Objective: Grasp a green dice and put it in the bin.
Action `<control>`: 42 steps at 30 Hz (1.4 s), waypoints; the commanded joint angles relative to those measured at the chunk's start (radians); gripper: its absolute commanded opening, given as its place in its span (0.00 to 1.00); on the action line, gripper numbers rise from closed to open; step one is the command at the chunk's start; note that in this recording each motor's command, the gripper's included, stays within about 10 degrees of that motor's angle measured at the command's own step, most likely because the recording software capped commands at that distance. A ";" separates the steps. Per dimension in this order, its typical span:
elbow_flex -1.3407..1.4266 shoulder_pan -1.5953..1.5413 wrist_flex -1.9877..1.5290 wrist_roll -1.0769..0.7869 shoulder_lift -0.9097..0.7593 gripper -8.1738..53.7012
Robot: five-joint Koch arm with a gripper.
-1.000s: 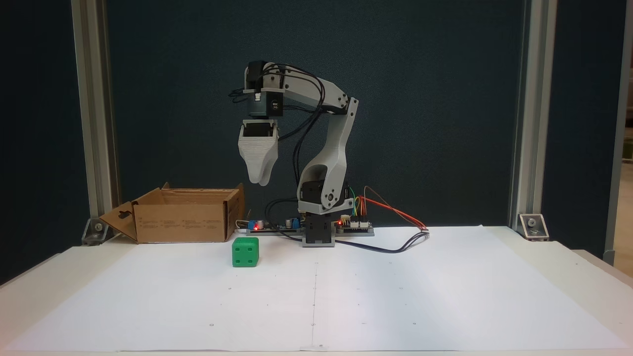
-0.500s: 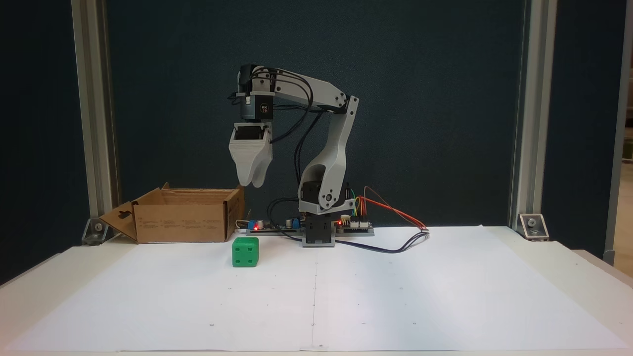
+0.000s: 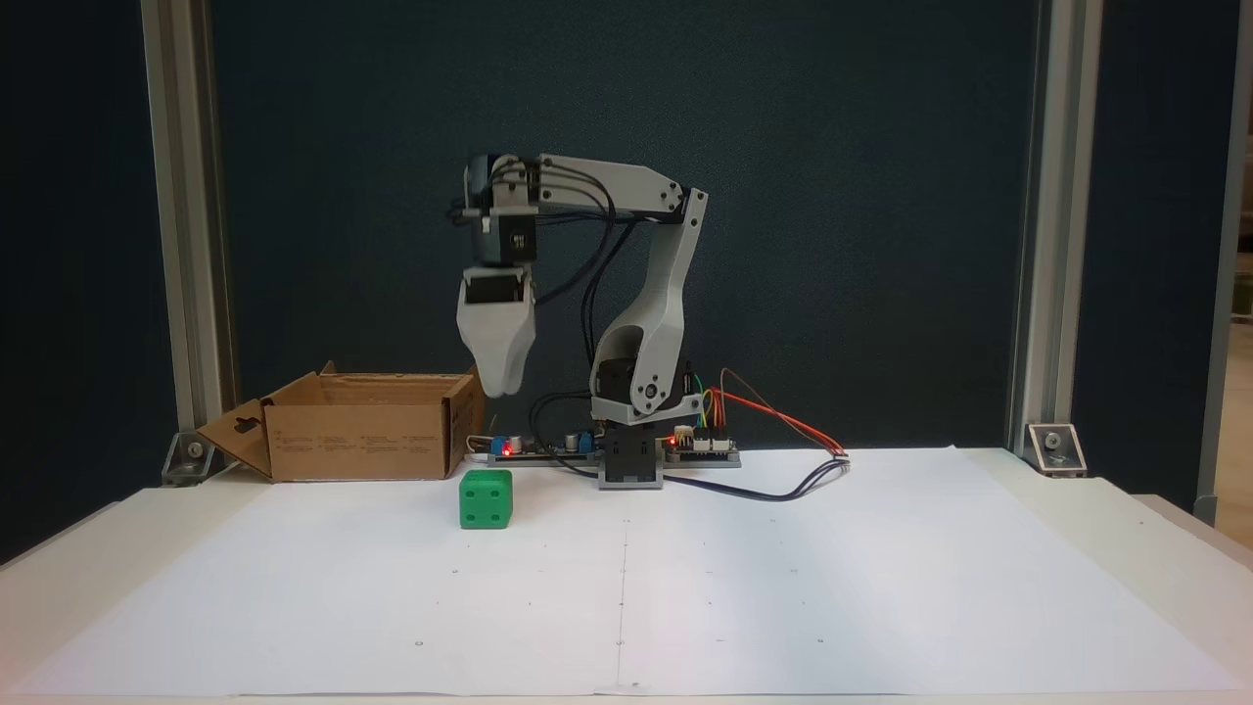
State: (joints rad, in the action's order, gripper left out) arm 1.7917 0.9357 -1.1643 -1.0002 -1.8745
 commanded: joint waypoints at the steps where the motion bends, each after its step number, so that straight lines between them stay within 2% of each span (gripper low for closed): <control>1: -0.005 0.002 0.035 -0.081 0.000 0.94; 18: 0.166 -0.005 0.259 -0.075 0.081 0.91; 31: 0.186 0.011 0.302 -0.069 0.115 0.91; 42: 0.189 0.023 0.348 0.009 0.115 0.91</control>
State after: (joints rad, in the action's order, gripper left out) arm 1.9972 0.9587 -0.8268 -0.9986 -1.7579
